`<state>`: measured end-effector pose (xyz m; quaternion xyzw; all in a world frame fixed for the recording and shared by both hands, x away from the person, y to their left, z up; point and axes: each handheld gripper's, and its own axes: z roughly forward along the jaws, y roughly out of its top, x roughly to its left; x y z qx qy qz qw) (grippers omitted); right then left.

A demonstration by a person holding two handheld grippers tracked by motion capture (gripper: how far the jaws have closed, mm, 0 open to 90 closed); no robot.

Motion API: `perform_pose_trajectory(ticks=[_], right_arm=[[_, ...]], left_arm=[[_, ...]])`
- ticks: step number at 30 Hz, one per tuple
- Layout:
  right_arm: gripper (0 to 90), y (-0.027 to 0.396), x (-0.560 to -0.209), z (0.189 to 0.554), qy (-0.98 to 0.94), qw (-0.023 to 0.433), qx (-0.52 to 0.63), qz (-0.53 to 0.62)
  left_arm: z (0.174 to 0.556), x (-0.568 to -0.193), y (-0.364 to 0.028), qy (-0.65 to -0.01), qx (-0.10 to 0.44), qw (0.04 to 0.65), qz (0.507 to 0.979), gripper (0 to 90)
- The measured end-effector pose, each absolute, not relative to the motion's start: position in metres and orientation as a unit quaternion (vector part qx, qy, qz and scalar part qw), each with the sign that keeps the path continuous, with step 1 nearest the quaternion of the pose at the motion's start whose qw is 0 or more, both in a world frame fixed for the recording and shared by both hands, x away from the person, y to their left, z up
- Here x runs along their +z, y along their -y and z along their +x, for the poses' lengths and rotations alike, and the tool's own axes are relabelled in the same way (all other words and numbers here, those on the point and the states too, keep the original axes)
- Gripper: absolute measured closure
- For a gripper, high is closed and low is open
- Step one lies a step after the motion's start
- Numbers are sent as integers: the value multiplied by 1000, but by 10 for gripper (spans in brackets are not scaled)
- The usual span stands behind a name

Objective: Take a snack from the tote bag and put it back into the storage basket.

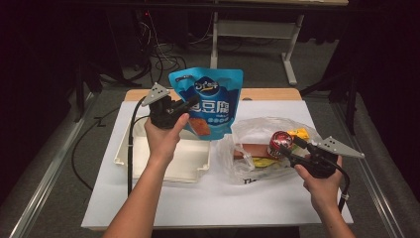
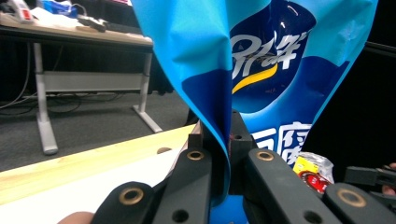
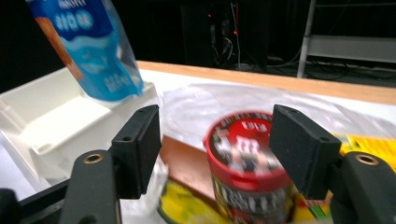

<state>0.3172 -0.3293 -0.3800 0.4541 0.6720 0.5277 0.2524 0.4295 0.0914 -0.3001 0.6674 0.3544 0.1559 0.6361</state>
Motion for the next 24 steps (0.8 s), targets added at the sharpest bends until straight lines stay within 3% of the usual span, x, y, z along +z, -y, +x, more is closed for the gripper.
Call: perform_pose_trajectory(ticks=[24], right_arm=[[300,355,-406,295,-663,258,517,476]], left_arm=[[436,-324,-129,-394,159,626,654,899]])
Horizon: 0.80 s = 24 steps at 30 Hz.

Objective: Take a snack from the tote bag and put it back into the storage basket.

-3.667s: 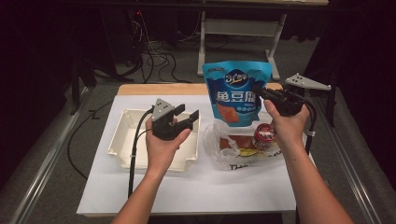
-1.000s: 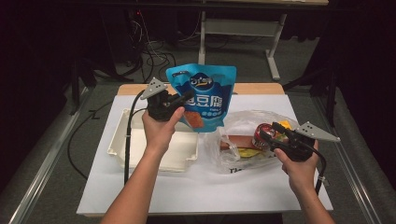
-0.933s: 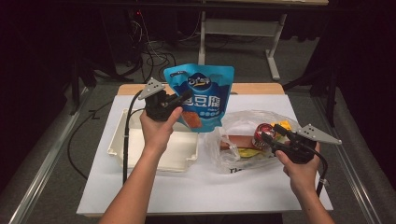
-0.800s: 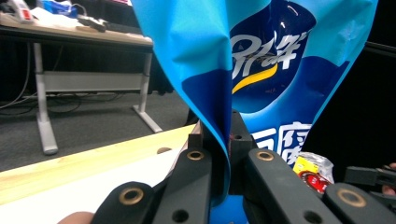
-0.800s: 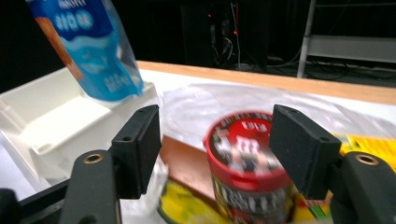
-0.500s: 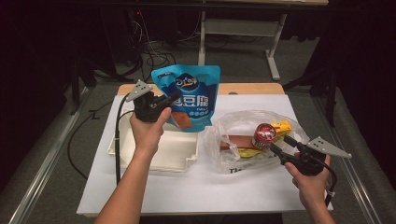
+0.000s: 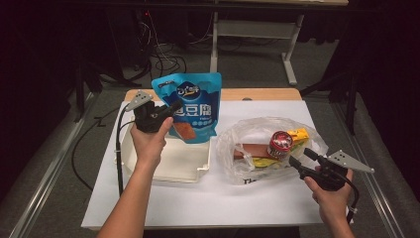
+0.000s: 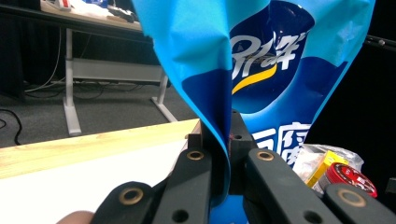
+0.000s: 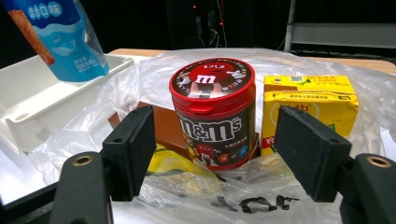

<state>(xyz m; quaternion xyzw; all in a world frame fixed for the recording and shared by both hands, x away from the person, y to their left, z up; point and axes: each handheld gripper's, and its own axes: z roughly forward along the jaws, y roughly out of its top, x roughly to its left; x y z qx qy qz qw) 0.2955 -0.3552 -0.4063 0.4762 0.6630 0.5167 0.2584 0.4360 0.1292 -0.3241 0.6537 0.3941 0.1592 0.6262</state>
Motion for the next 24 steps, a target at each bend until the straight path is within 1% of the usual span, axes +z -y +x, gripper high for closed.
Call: perform_pose_trajectory(ticks=[6,14,18,24], right_arm=[[302,358,-407,294,-660,259,516,480],[302,357,-408,295,-663,258,513,480],[302,357,-409,295,-664,259,512,480],[303,355,-410,295,-668,259,509,477]], left_arm=[[437,-324,-135,-399,164,625,650,899],[442,-329,-145,-413,156,630,639,899],[443,-331,-146,-411,162,624,644,899],[448,-341,-143,-420,156,620,644,899]])
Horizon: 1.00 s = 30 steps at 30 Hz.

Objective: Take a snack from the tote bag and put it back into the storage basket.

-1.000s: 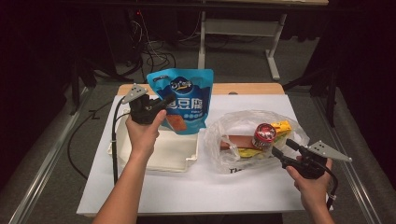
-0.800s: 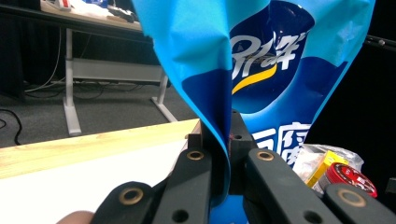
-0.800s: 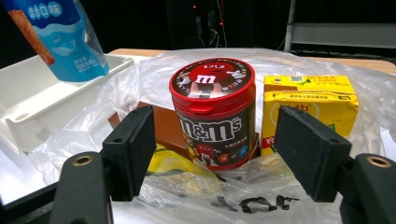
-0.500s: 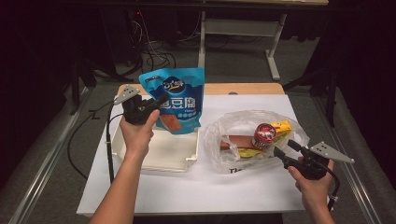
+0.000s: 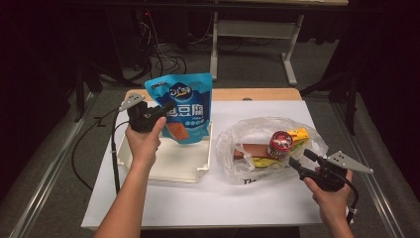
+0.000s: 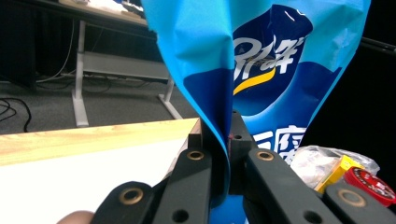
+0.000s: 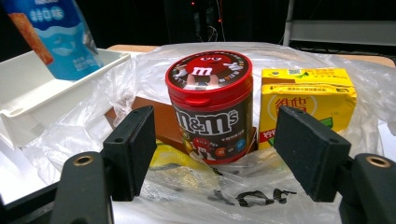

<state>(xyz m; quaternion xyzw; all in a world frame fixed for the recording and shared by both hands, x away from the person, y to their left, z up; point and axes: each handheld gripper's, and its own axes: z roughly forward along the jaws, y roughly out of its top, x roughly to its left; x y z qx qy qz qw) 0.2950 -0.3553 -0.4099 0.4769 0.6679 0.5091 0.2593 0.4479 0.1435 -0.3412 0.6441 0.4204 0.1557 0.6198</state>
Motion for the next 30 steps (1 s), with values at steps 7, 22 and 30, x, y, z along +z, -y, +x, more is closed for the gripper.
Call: perform_pose_trajectory(ticks=[7,22,30], right_arm=[[304,355,-410,295,-669,258,509,477],[305,355,-413,297,-671,258,507,476],[308,356,-413,296,-672,259,506,475]], left_arm=[[455,-358,-133,-433,155,607,648,899],[466,-381,-119,-473,167,599,624,899],[470,-384,-116,-488,172,604,606,899]])
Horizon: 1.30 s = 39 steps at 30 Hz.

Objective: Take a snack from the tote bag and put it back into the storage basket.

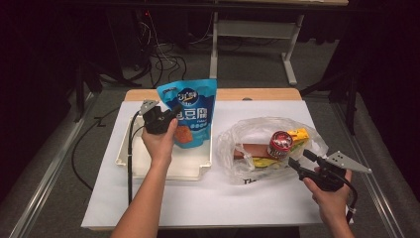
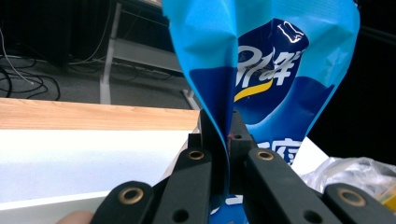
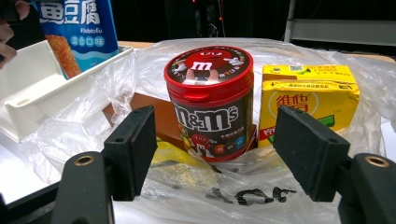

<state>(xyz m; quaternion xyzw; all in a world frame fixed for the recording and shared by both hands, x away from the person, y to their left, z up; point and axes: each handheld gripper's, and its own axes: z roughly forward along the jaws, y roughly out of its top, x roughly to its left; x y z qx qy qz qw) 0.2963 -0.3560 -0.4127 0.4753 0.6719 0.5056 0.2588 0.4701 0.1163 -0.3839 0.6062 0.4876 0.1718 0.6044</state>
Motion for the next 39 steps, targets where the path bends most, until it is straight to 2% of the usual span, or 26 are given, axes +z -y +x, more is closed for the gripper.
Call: perform_pose_trajectory(ticks=[13,26,30,35,39], right_arm=[[311,357,-414,297,-671,260,505,476],[313,356,-414,296,-673,260,504,475],[313,356,-415,297,-674,259,502,476],[308,355,-415,296,-674,259,503,476],[292,355,-415,296,-674,258,502,477]], left_arm=[[472,-386,-119,-492,181,607,598,898],[474,-392,-124,-466,128,637,600,898],[475,-394,-126,-479,133,633,594,892],[475,-393,-126,-480,138,633,591,847],[474,-391,-128,-479,143,630,594,738]])
